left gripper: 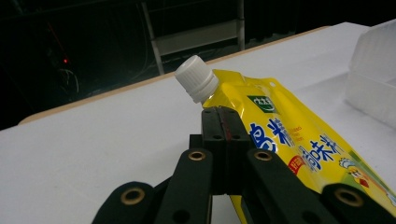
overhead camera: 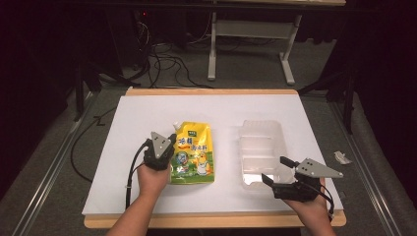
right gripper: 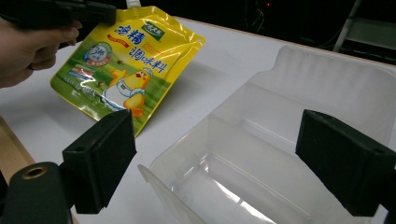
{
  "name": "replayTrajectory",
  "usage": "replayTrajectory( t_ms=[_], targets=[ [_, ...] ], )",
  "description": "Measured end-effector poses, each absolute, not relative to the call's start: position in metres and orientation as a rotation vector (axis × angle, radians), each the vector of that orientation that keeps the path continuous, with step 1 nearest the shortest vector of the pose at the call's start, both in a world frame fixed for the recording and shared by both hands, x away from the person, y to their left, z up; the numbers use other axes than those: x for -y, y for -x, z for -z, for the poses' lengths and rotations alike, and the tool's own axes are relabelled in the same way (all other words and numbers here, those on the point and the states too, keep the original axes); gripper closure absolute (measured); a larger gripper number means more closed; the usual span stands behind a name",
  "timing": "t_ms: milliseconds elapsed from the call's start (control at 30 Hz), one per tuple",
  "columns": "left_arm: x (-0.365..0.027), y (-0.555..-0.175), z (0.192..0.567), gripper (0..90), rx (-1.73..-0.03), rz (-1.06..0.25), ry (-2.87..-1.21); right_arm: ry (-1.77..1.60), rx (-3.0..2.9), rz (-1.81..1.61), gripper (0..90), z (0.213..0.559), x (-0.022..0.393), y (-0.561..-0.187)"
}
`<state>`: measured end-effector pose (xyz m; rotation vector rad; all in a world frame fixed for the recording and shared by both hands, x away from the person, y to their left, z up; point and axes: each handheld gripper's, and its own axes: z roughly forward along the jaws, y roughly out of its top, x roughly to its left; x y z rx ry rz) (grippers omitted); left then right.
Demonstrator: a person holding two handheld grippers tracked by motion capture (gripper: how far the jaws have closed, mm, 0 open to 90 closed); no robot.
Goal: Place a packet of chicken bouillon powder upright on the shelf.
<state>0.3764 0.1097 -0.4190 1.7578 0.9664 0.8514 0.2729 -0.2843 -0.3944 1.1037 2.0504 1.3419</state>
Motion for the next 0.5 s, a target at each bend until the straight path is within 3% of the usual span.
replayTrajectory(
  t_ms=[500],
  targets=[
    [-0.119,-0.315,0.399,90.0,-0.764,-0.858,-1.676,-1.077,-2.092,-1.348,10.4,0.393,0.249,-0.273]
  ],
)
